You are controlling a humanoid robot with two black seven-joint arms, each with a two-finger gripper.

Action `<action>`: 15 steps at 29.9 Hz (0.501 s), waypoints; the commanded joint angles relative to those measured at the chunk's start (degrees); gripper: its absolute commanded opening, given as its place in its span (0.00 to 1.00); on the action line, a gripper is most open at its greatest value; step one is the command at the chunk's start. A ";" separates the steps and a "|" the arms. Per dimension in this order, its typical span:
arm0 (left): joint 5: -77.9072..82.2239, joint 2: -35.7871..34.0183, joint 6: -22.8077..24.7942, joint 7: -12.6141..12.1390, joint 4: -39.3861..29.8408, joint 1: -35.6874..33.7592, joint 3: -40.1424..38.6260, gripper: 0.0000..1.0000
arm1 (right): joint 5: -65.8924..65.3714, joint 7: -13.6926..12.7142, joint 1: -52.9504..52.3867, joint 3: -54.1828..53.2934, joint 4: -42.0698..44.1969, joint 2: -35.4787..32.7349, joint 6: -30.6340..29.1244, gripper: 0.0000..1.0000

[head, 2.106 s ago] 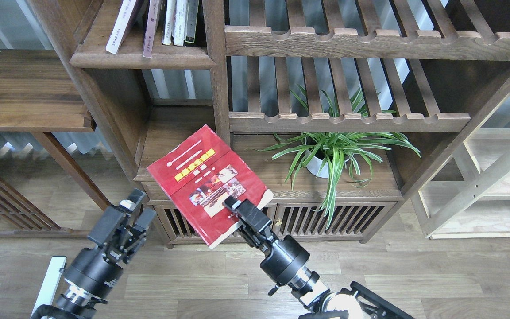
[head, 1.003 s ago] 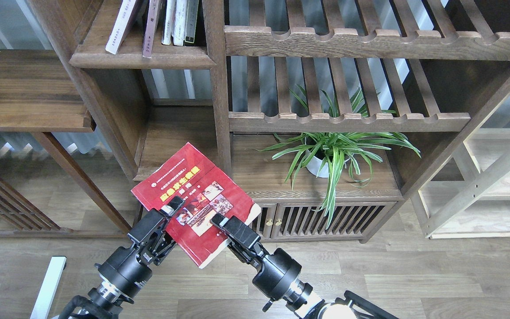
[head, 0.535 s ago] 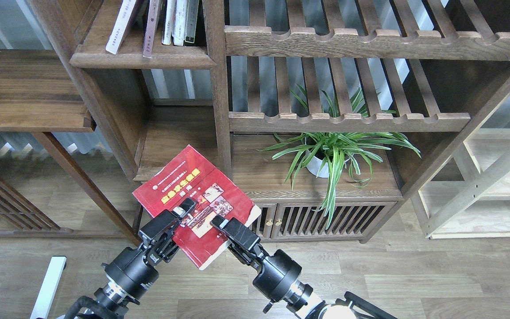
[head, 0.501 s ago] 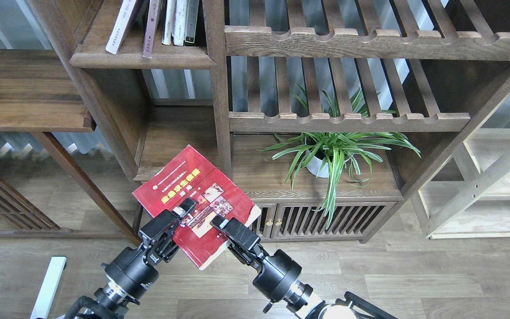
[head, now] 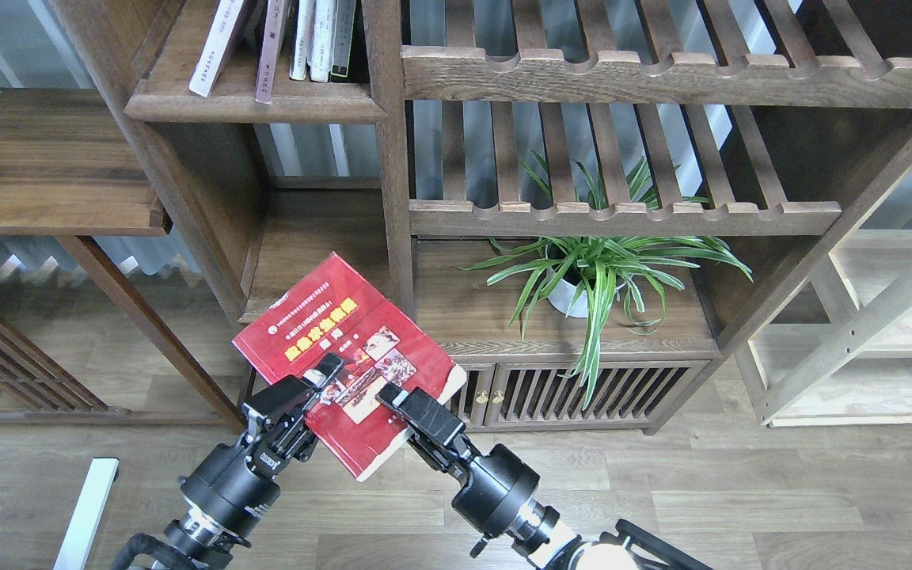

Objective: Organize books on shelf
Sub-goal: 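Release the red book from the right gripper, holding it with the left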

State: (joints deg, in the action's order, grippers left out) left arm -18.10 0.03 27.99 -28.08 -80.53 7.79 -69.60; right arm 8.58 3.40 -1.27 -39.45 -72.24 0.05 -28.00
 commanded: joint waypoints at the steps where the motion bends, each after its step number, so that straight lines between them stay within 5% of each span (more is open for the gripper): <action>1: -0.36 -0.03 0.01 0.08 -0.25 0.47 -0.10 0.04 | 0.04 0.03 0.04 -0.27 0.00 -0.05 0.00 0.14; 7: -0.36 -0.03 0.01 0.08 -0.42 1.08 0.17 0.02 | -0.14 0.03 0.04 -0.27 0.00 -0.05 0.00 0.19; 10: -0.36 -0.03 0.01 0.08 -0.77 1.78 0.17 0.02 | -0.49 0.03 -0.14 -0.62 0.08 -0.05 0.00 0.47; 13: -0.36 -0.03 0.01 0.08 -0.77 2.40 -0.36 0.01 | -0.49 0.21 -0.14 -2.55 0.08 -0.05 1.44 0.95; 15: -0.36 -0.03 0.01 0.08 -0.86 2.84 -0.62 0.01 | -0.49 0.82 -0.05 -3.96 0.08 -0.05 3.13 1.00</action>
State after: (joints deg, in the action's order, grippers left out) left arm -18.50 -0.04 28.02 -27.93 -81.25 10.11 -69.86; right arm 8.12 3.72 -1.39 -41.84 -72.18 -0.02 -26.74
